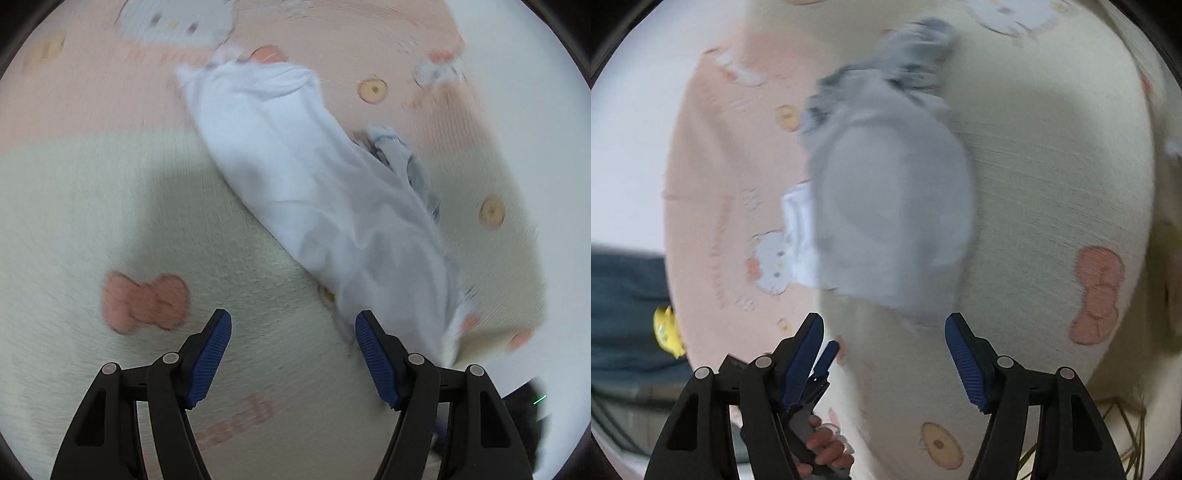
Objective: Fold clothes
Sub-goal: 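Lay the shirt down and press it flat with both grippers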
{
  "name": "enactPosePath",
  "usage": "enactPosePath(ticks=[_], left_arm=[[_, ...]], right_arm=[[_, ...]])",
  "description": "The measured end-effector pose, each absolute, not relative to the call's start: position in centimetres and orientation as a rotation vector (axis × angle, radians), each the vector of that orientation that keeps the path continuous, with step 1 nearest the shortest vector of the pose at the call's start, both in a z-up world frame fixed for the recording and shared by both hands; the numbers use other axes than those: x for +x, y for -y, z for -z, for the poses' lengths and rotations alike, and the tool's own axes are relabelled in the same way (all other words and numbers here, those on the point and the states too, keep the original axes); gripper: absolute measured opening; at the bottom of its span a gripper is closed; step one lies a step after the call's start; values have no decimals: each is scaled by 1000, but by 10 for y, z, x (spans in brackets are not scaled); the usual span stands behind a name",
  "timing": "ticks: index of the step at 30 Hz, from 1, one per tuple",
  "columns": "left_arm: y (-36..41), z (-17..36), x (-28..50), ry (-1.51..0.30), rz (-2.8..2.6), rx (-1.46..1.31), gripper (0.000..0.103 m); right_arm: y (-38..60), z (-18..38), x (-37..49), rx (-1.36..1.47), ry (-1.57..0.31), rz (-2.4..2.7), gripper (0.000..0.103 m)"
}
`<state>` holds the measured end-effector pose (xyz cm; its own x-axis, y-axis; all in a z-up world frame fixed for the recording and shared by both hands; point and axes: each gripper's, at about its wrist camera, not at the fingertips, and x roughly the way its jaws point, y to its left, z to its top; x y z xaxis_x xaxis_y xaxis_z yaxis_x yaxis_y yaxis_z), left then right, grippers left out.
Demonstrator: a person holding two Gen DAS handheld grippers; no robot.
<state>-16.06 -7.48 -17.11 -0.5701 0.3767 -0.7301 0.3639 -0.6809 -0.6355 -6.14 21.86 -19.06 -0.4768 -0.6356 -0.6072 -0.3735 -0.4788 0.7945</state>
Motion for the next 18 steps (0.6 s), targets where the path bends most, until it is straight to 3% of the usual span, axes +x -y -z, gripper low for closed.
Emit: enactPosePath(ticks=[6,13,18], left_arm=[[83,188,-173,1396,-2396,-1334,68],[101,204,-188,1634,-2220,-1242,68],[98,202,-210,1583,-2253,-1237,68]], right_arm=[[-215,216,-61,1567,1556,1997,68],[-199,222,-74,1593,1502,2015,68],[-192,212,-94,1568,1337,2171,68]])
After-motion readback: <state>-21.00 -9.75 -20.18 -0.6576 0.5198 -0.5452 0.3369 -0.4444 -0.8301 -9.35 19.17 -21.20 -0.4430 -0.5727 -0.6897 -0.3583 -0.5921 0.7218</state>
